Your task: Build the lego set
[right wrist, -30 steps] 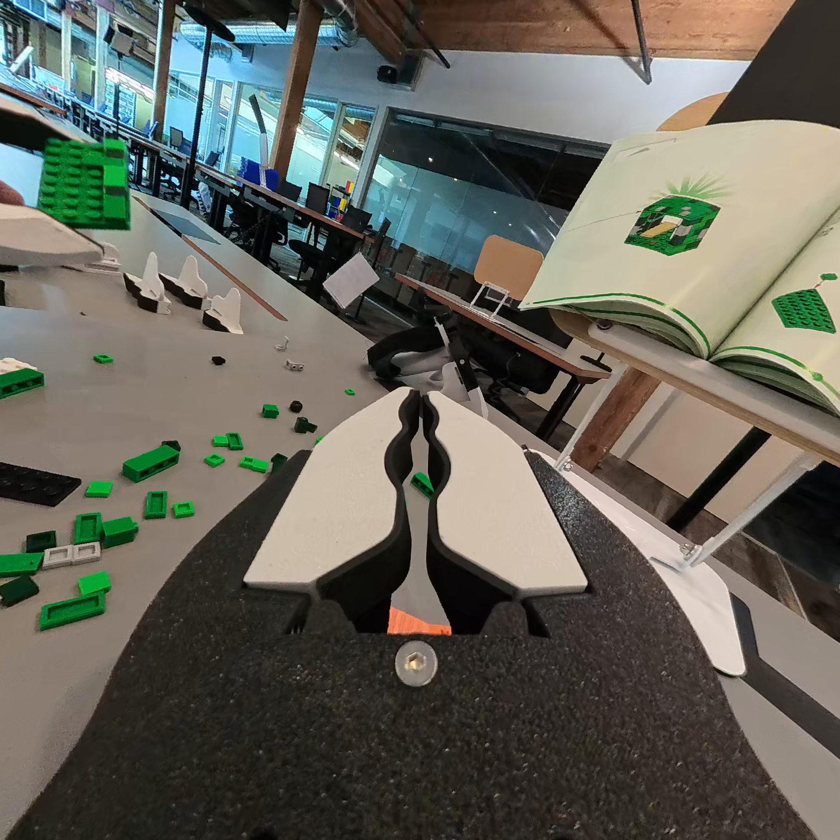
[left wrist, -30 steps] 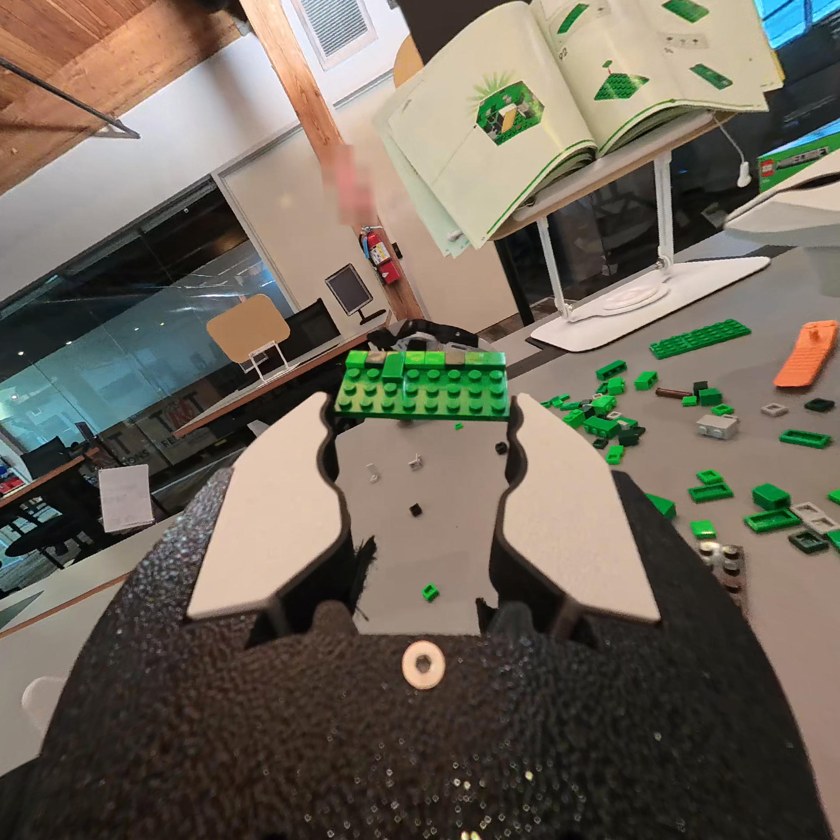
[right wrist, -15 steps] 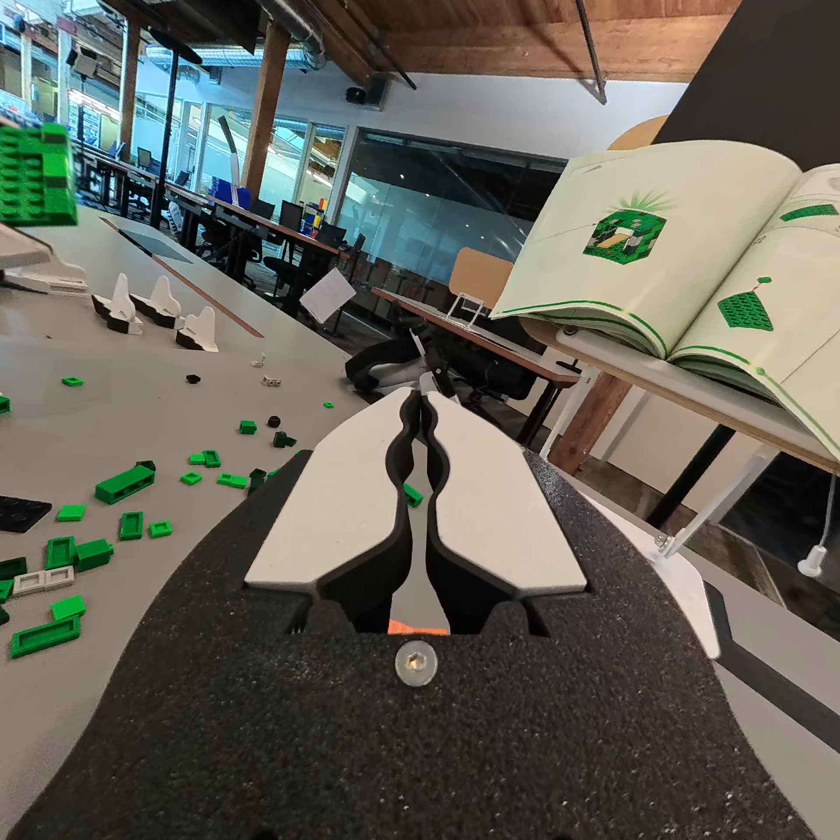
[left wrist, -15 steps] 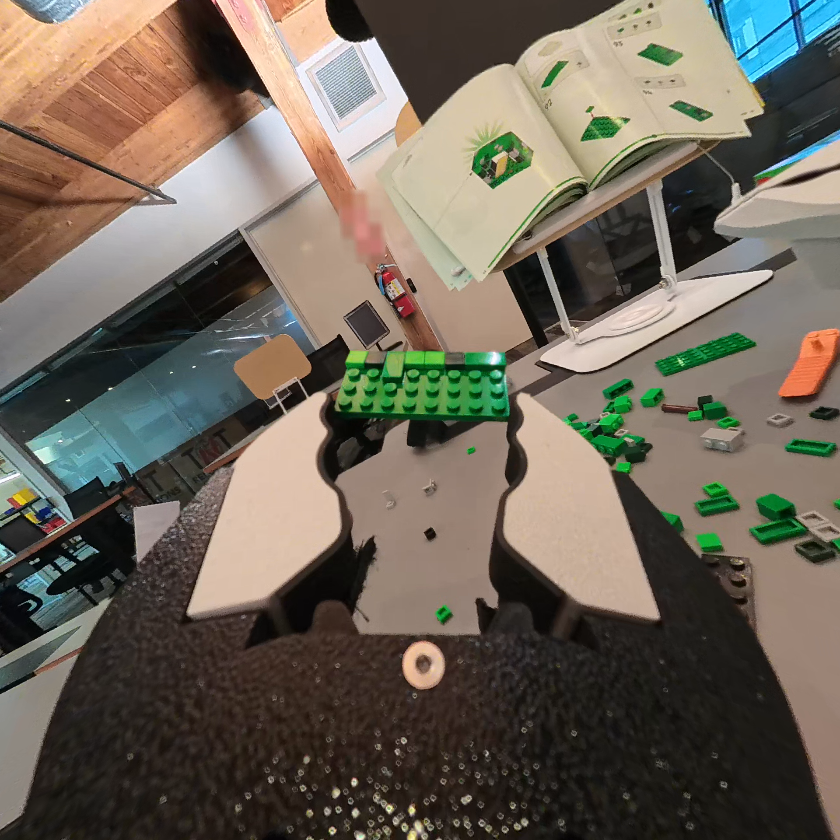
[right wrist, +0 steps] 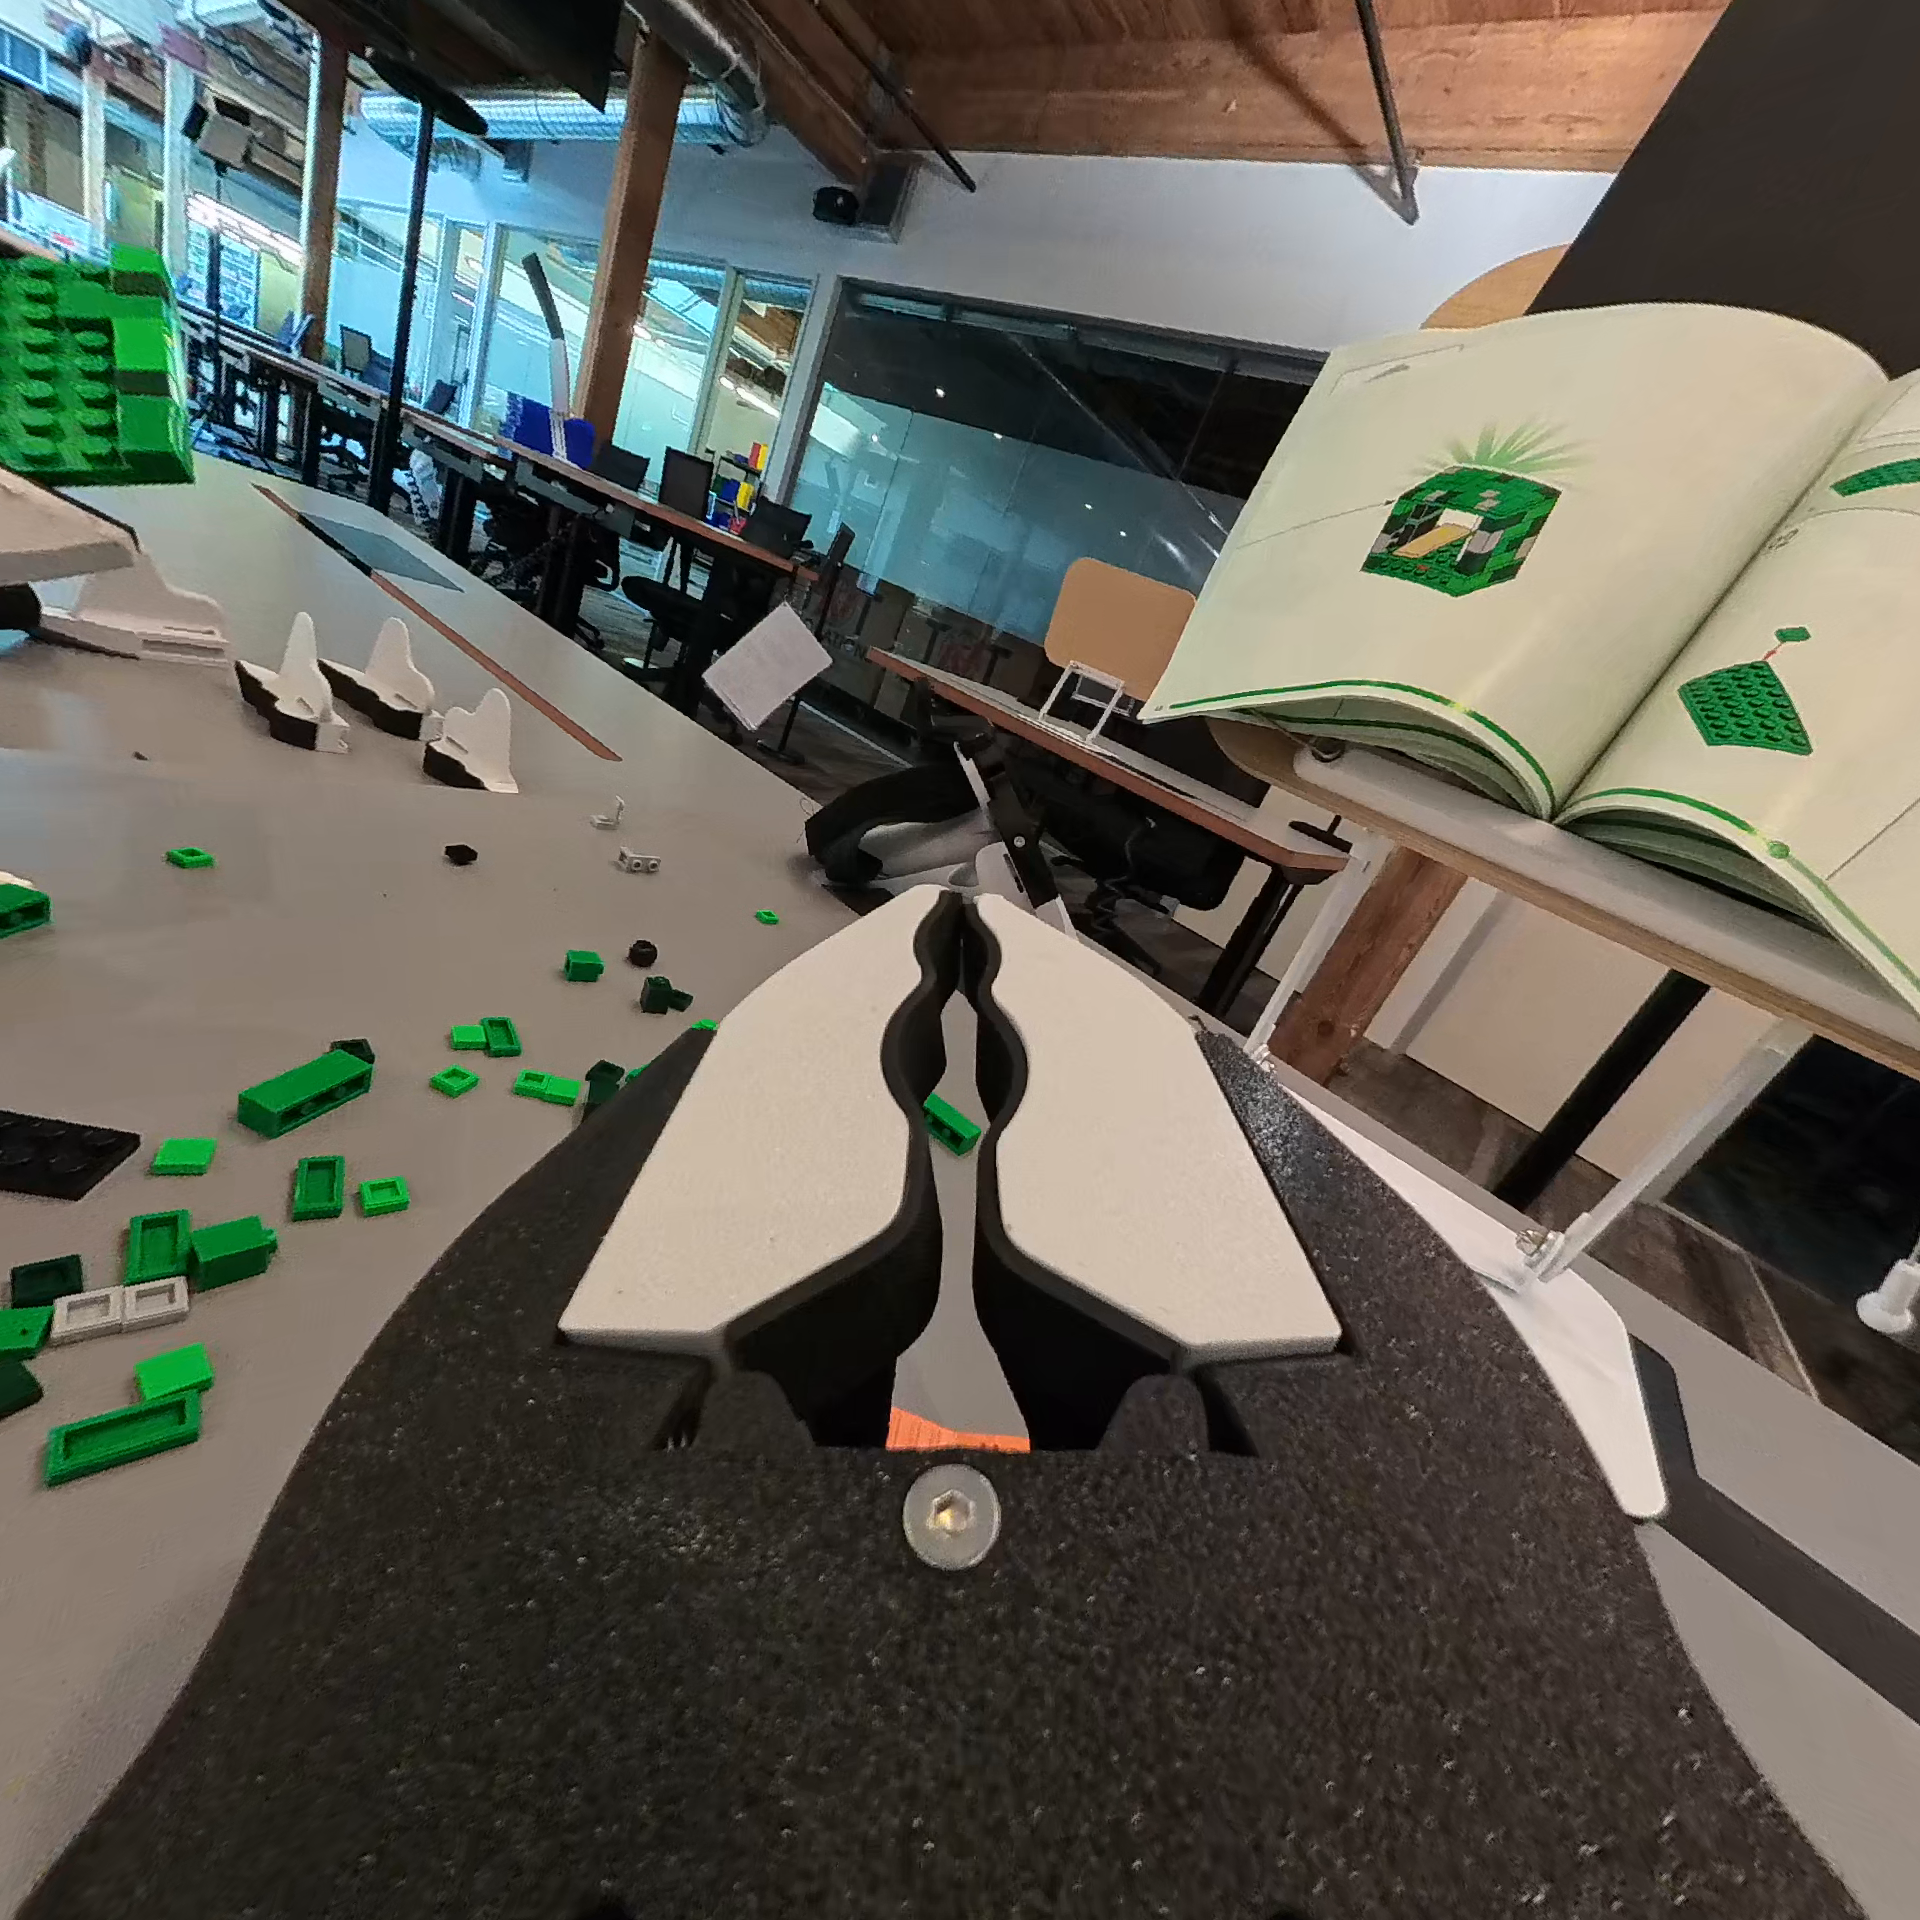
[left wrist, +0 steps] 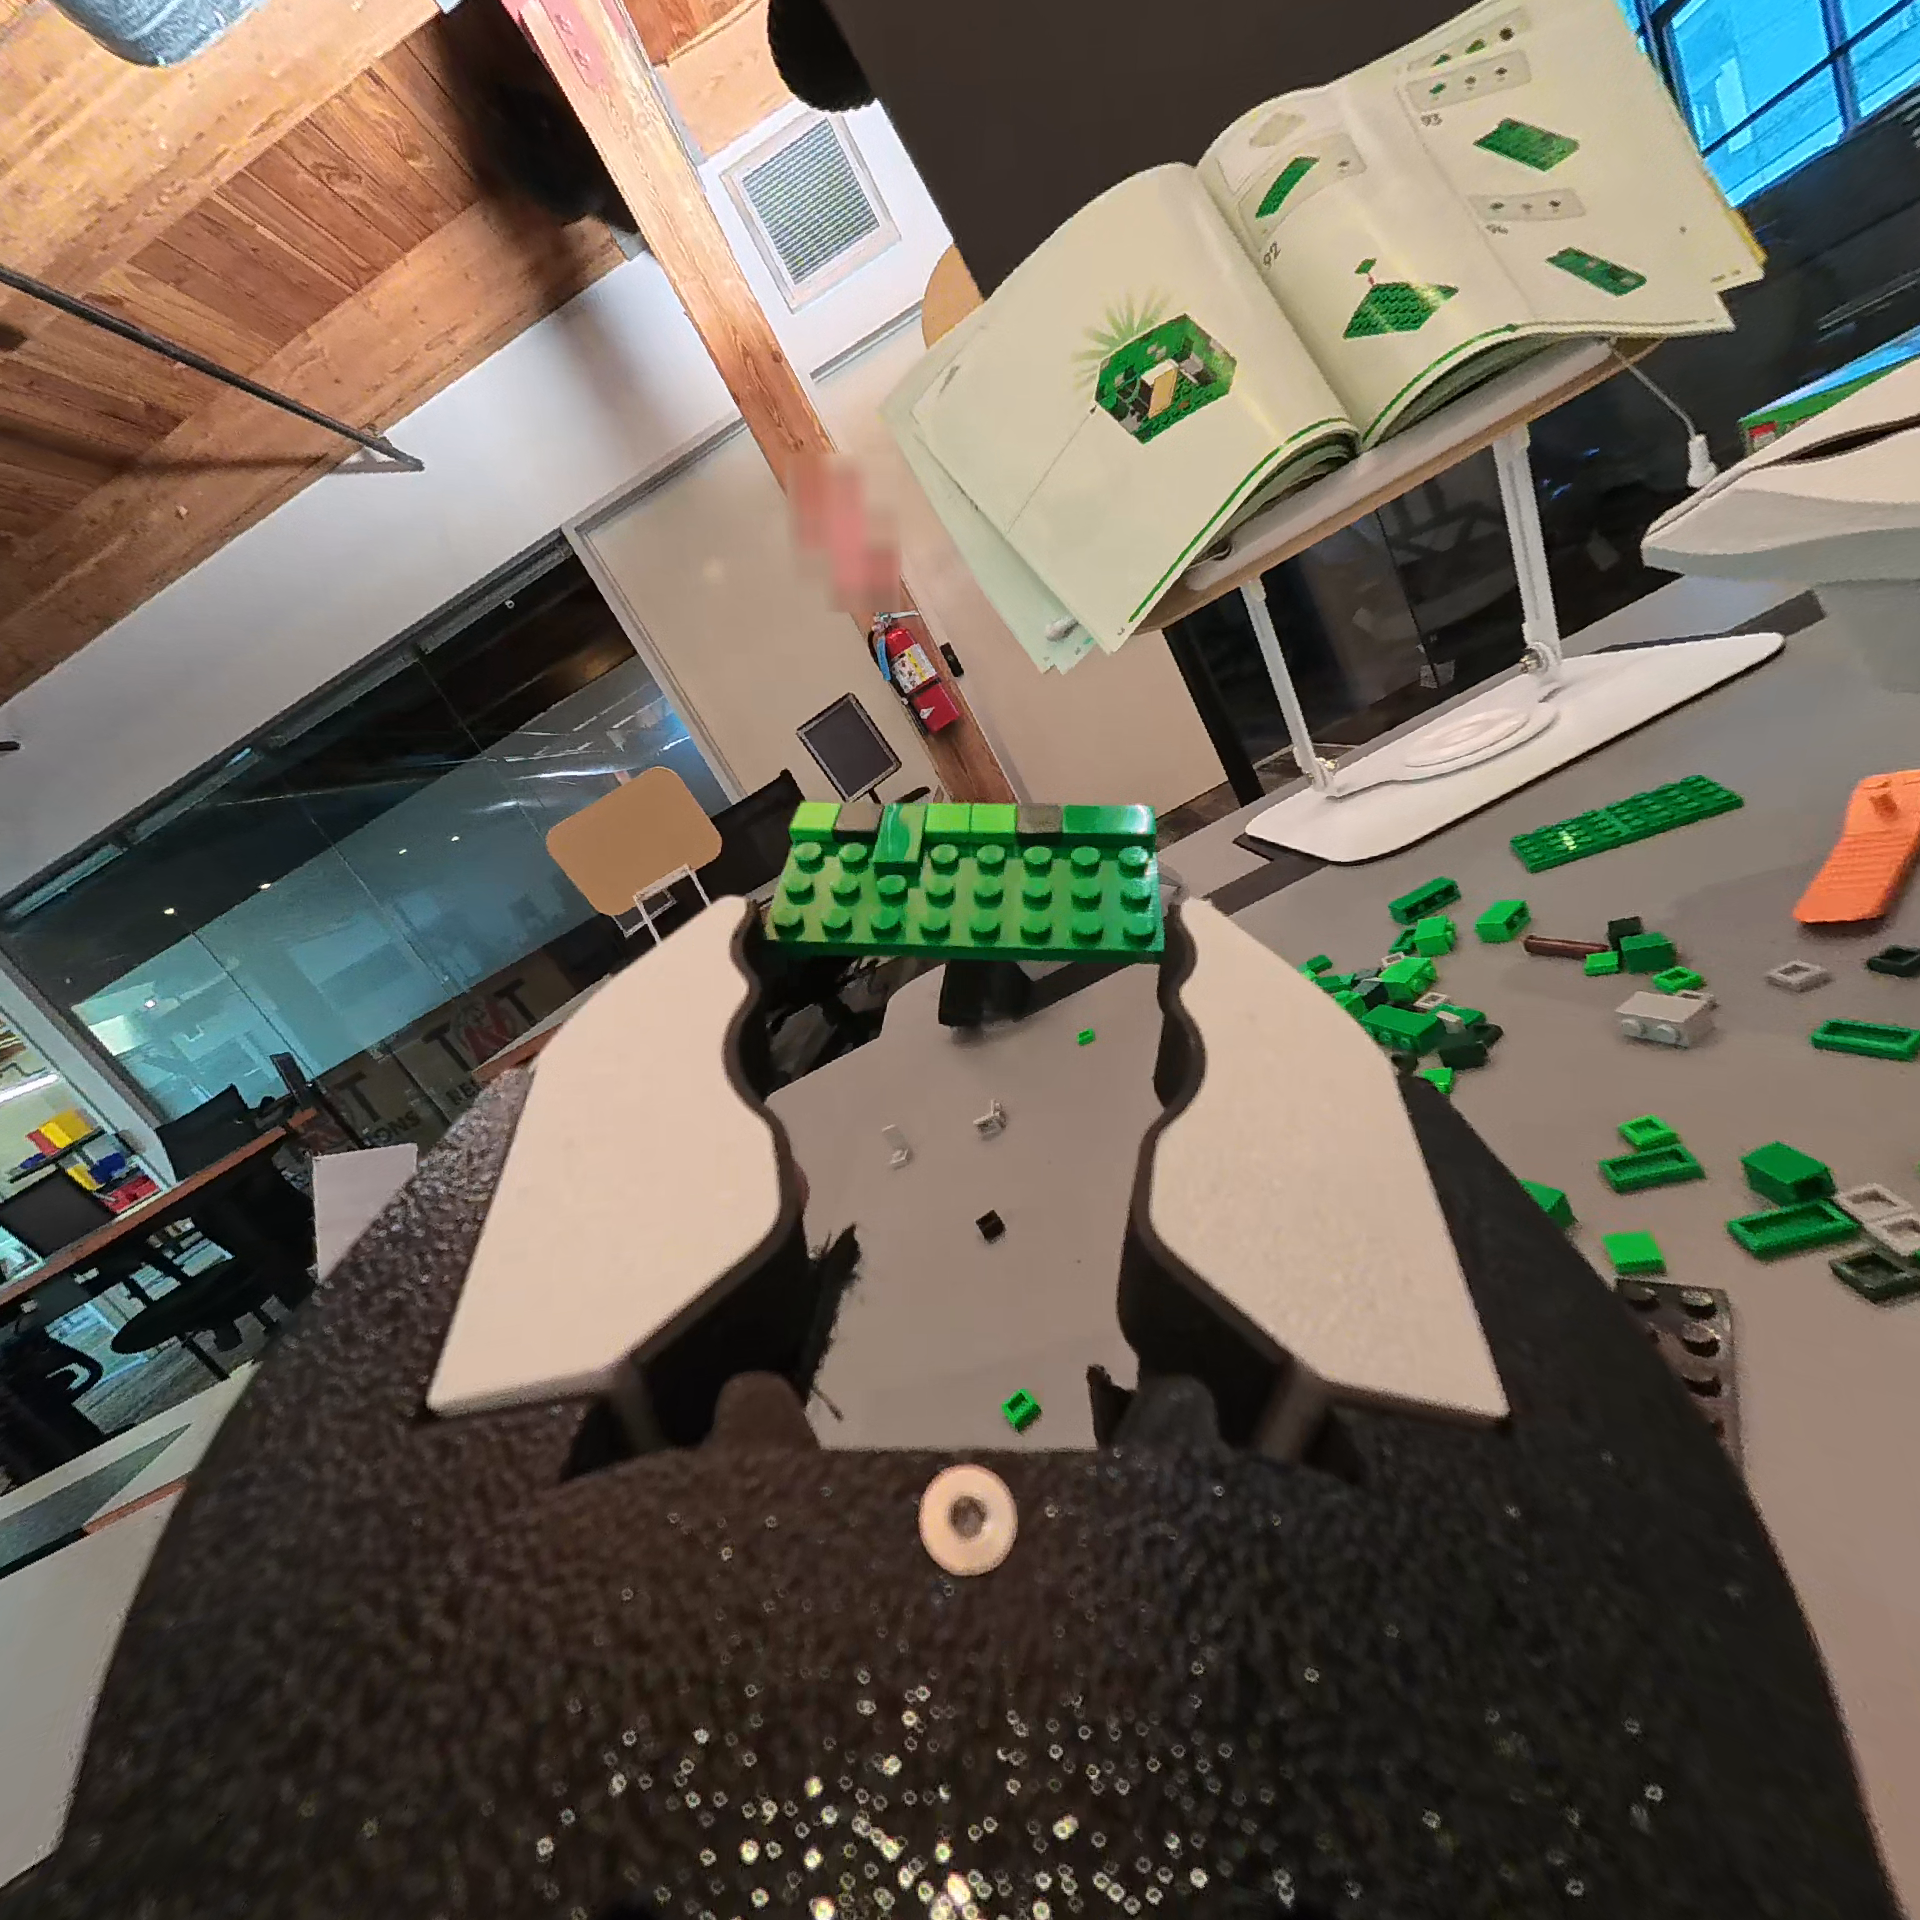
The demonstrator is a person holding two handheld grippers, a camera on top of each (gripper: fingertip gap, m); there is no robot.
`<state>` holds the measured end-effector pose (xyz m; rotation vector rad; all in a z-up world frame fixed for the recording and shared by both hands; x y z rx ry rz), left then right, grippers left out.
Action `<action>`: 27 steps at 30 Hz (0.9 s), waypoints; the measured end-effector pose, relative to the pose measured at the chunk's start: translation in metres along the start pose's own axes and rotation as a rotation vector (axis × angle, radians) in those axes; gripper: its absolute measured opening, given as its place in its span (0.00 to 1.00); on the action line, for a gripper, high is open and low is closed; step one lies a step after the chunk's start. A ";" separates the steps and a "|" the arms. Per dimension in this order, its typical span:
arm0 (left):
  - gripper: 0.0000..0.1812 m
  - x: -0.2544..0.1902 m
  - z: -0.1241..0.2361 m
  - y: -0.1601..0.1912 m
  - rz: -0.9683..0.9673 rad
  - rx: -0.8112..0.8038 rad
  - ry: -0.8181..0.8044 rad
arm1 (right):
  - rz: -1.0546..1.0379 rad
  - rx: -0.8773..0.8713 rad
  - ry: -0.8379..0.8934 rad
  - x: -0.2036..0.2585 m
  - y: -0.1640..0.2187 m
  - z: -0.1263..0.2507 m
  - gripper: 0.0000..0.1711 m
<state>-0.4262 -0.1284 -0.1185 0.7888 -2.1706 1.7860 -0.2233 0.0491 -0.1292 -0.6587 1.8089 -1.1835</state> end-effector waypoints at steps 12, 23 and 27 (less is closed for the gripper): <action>0.40 -0.002 -0.001 0.001 -0.008 0.006 0.019 | 0.010 0.002 -0.017 0.003 0.000 0.000 0.00; 0.40 -0.004 -0.001 0.001 -0.020 0.007 0.030 | 0.023 0.005 -0.032 0.005 0.000 0.000 0.00; 0.40 -0.004 -0.001 0.001 -0.027 0.008 0.033 | 0.024 0.005 -0.033 0.005 0.000 0.000 0.00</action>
Point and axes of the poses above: each gripper's, where its closed fingertips meet, z back along the fingers, y out of its underside, x = y × z across the jaws, the point moved 9 cm from there along z, back along the fingers, and after that the axes turned 2 degrees about y, right-handed, at the moved point
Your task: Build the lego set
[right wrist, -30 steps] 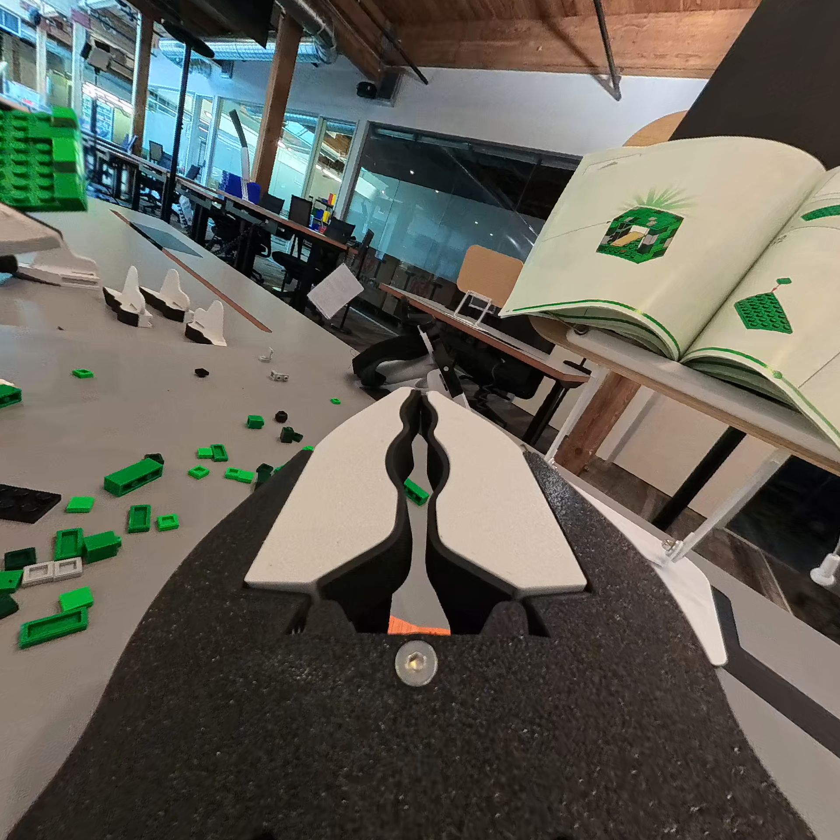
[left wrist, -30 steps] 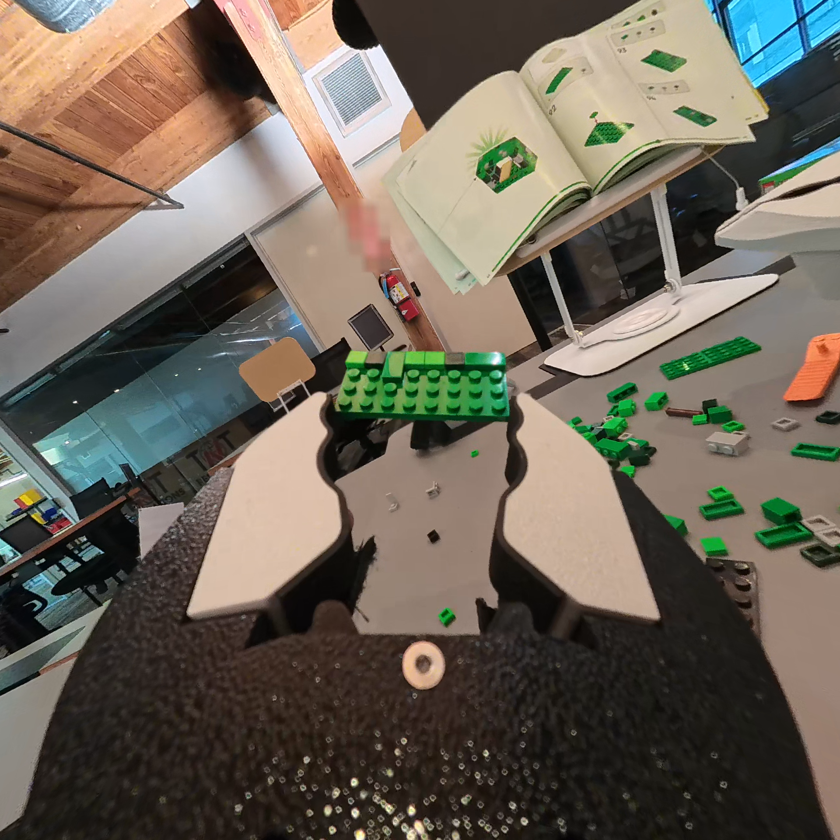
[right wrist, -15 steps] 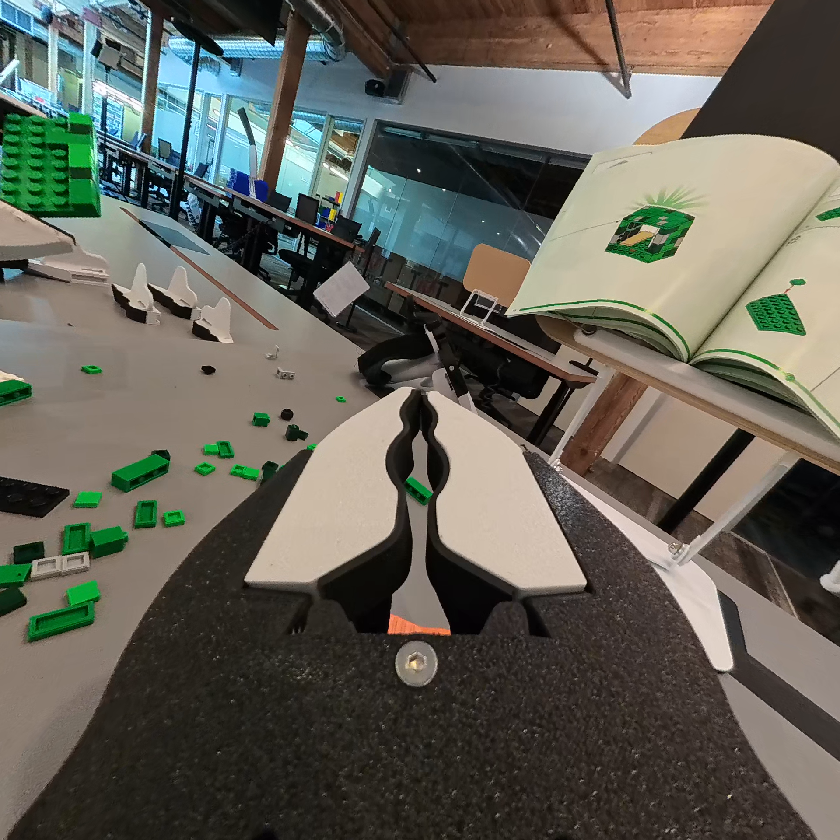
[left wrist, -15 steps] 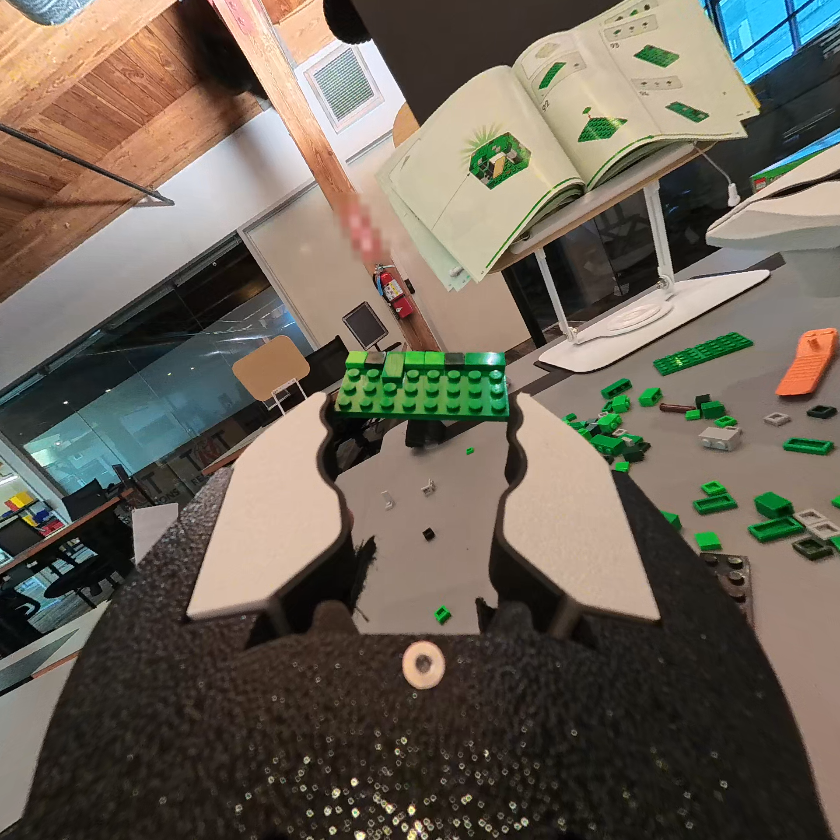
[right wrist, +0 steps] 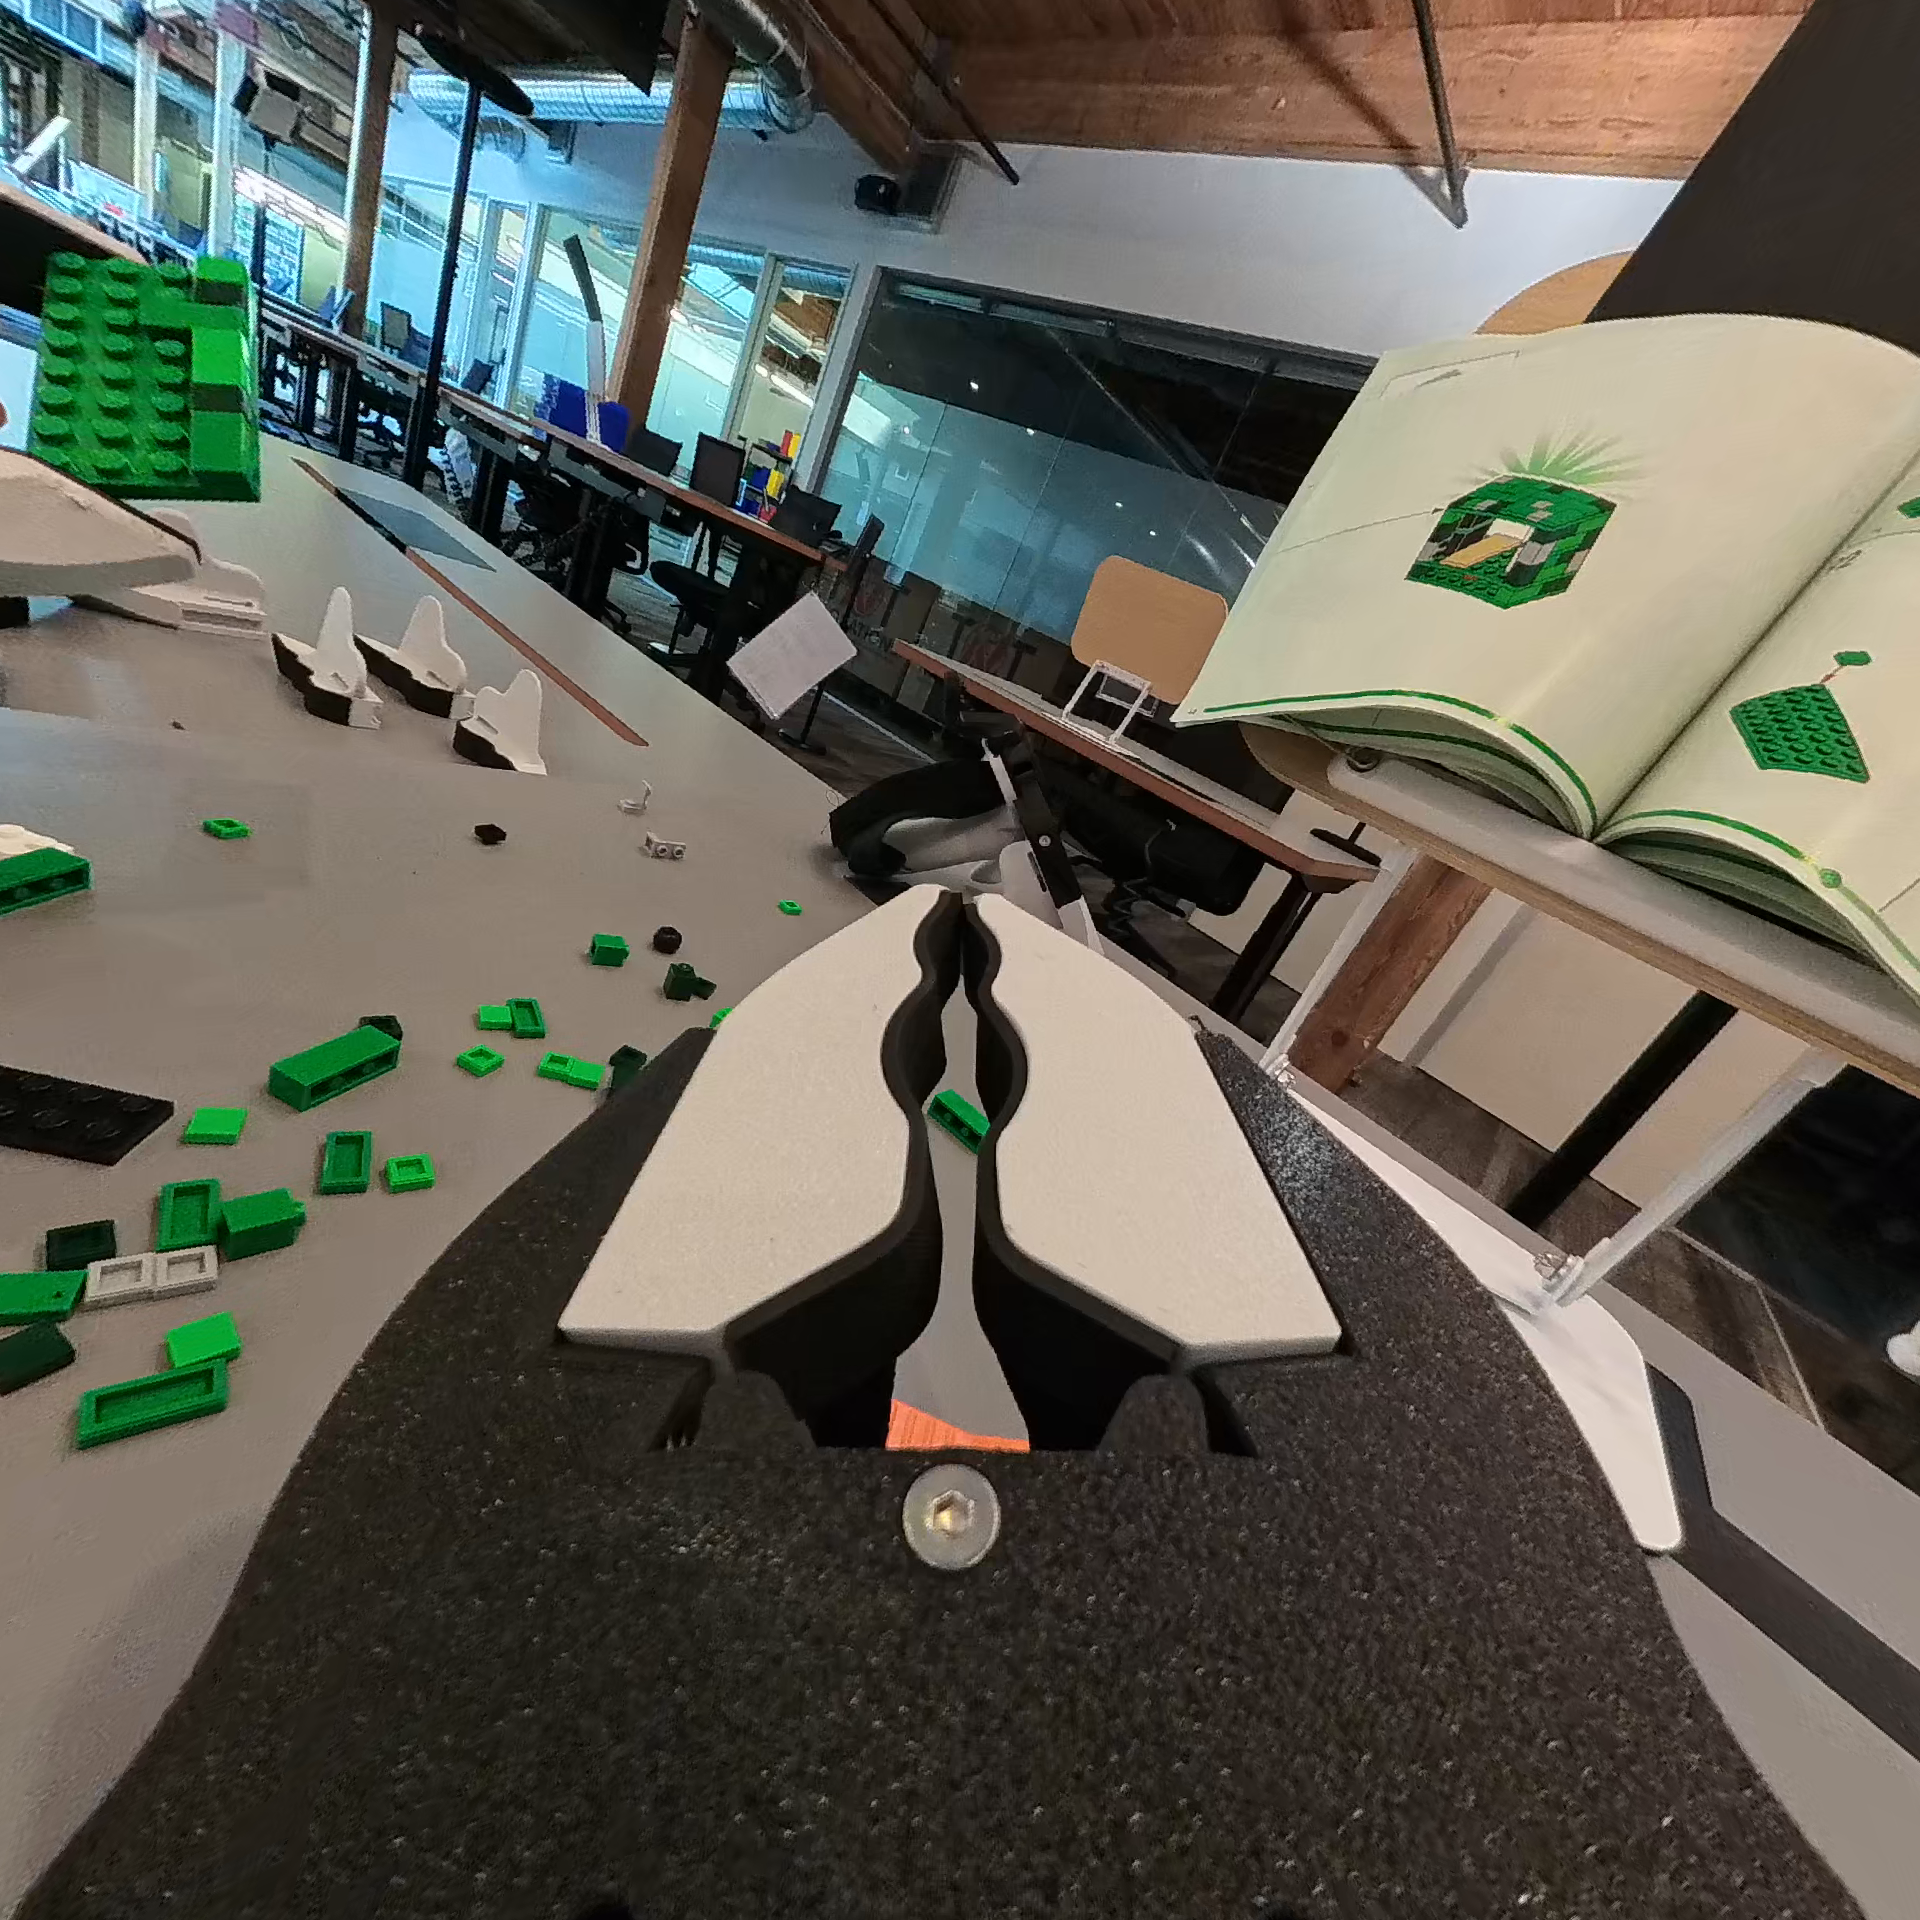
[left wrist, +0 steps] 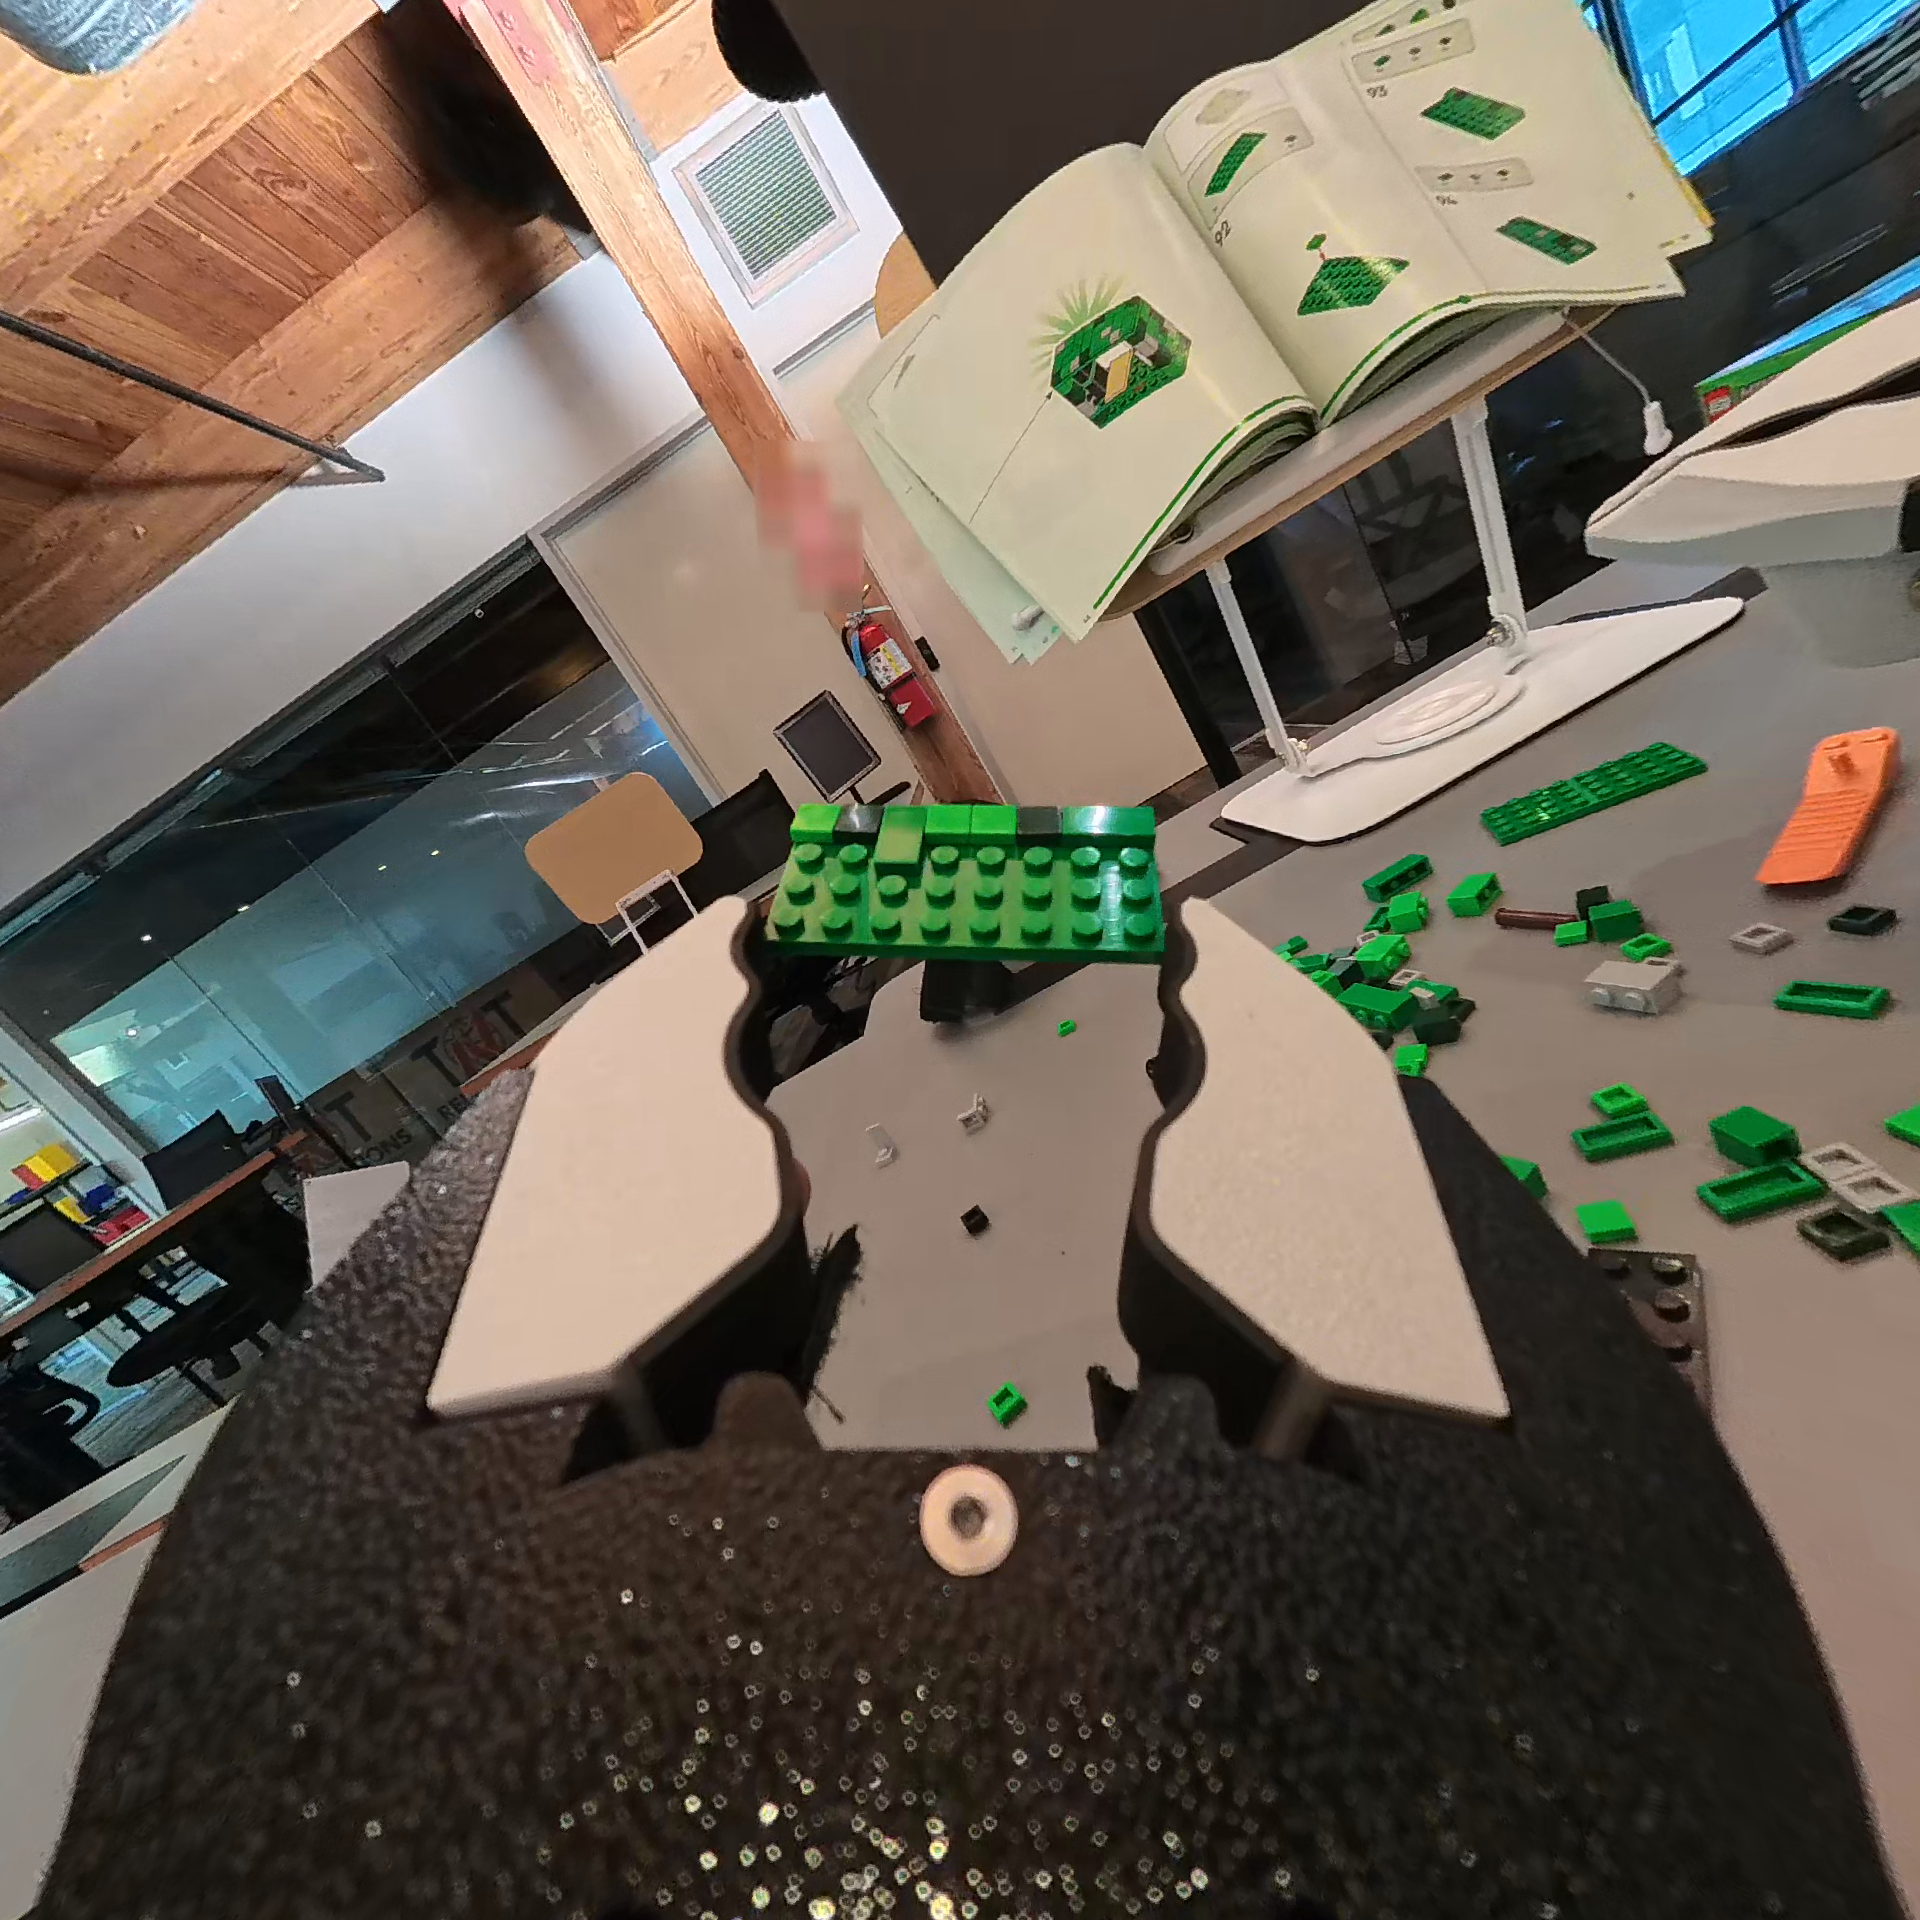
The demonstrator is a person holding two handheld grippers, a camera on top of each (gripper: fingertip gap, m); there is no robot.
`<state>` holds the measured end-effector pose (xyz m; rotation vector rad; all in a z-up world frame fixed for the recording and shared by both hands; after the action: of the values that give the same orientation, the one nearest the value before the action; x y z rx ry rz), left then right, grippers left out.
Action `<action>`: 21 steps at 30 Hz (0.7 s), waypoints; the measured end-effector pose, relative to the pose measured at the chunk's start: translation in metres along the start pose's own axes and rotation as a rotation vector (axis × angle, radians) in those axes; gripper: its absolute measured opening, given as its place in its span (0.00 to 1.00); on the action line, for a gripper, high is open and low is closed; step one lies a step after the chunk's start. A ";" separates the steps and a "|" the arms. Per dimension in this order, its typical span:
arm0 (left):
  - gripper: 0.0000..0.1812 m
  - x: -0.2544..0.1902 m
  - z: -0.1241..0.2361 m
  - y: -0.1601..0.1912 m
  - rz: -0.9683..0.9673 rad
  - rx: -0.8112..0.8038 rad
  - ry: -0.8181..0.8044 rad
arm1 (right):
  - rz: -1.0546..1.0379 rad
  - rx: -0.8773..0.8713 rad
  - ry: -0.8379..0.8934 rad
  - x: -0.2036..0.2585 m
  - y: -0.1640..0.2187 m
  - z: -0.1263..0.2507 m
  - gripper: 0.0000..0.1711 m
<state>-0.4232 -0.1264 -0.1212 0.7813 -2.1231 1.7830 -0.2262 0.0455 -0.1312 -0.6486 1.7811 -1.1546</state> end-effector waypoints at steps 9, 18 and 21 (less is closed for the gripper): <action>0.40 -0.001 0.000 0.000 -0.009 0.001 0.009 | 0.009 0.001 -0.008 0.001 0.000 -0.001 0.00; 0.40 -0.010 -0.002 0.000 -0.013 0.006 0.042 | -0.005 0.017 0.017 0.000 0.000 -0.001 0.00; 0.40 -0.013 -0.004 0.000 -0.026 0.002 0.065 | 0.010 0.135 -0.090 -0.001 -0.001 -0.007 0.00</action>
<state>-0.4127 -0.1194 -0.1273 0.7380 -2.0606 1.7730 -0.2314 0.0489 -0.1284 -0.6019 1.6139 -1.2088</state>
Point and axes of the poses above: each gripper's, where its closed fingertips meet, z back along the fingers, y out of its underside, x = y × z across the jaws, the point moved 9 cm from there along z, back along the fingers, and after that the axes turned 2 degrees about y, right-handed, at the moved point
